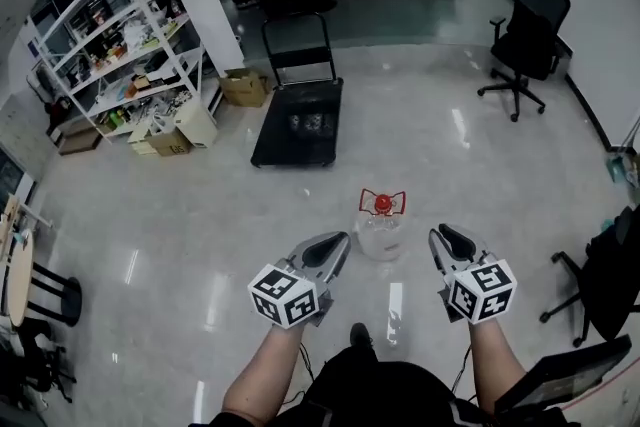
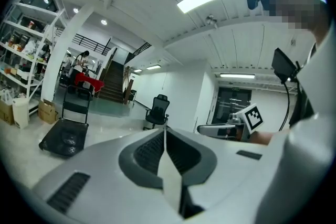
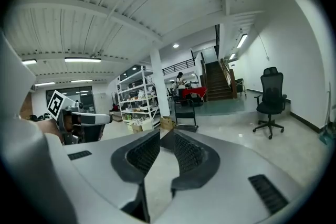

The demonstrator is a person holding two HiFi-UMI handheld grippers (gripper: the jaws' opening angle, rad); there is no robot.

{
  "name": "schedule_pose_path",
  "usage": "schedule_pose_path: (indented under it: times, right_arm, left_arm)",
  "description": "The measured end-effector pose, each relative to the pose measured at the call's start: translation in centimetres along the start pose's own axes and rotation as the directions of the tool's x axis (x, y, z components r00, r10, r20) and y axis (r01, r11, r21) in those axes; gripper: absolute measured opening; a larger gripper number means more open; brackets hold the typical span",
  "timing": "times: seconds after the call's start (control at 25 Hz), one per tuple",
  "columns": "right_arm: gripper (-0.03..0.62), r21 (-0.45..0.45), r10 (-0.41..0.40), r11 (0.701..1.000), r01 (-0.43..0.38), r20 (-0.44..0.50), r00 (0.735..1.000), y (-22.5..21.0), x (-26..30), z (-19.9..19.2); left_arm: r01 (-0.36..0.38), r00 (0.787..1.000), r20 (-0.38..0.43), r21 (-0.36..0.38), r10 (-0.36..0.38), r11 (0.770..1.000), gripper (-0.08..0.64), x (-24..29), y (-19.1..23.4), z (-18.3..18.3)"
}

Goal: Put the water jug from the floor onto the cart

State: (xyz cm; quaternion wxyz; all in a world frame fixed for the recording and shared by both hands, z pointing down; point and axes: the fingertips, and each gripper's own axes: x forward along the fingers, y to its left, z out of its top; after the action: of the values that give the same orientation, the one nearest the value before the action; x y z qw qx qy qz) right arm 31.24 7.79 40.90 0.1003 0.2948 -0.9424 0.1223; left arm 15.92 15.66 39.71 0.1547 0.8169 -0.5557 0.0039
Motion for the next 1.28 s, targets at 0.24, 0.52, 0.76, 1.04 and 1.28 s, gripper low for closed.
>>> schedule_pose_path:
  times: [0.24,0.52,0.76,1.04,1.28]
  right_arm:
    - [0.080,0.023,-0.052,0.998,0.053,-0.042,0.998,-4.1,9.7,2.5]
    - [0.106,0.052,-0.052,0.997,0.057,-0.098,0.994,-10.5,18.2,2.1]
    - [0.118,0.101,-0.010,0.994,0.030,-0.199,0.980,-17.4,25.8,-1.1]
    - [0.138,0.169,0.044,0.985,0.017,-0.354,0.934,-22.5,32.6,-7.4]
    - [0.141,0.209,-0.006,0.972,0.110,-0.444,0.896,-24.5,37.0,-14.5]
  left_arm:
    - [0.036,0.997,-0.065,-0.017,-0.037,0.999,-0.008,6.4,8.8,1.7]
    - [0.043,0.996,-0.077,-0.084,-0.050,0.996,-0.006,15.0,15.5,1.8]
    - [0.002,0.981,-0.190,-0.134,-0.028,0.991,0.002,23.1,20.7,-1.3]
    - [-0.088,0.946,-0.325,-0.214,0.014,0.973,0.042,29.4,26.5,-6.8]
    - [-0.144,0.878,-0.479,-0.273,-0.005,0.951,0.091,31.5,32.6,-15.5]
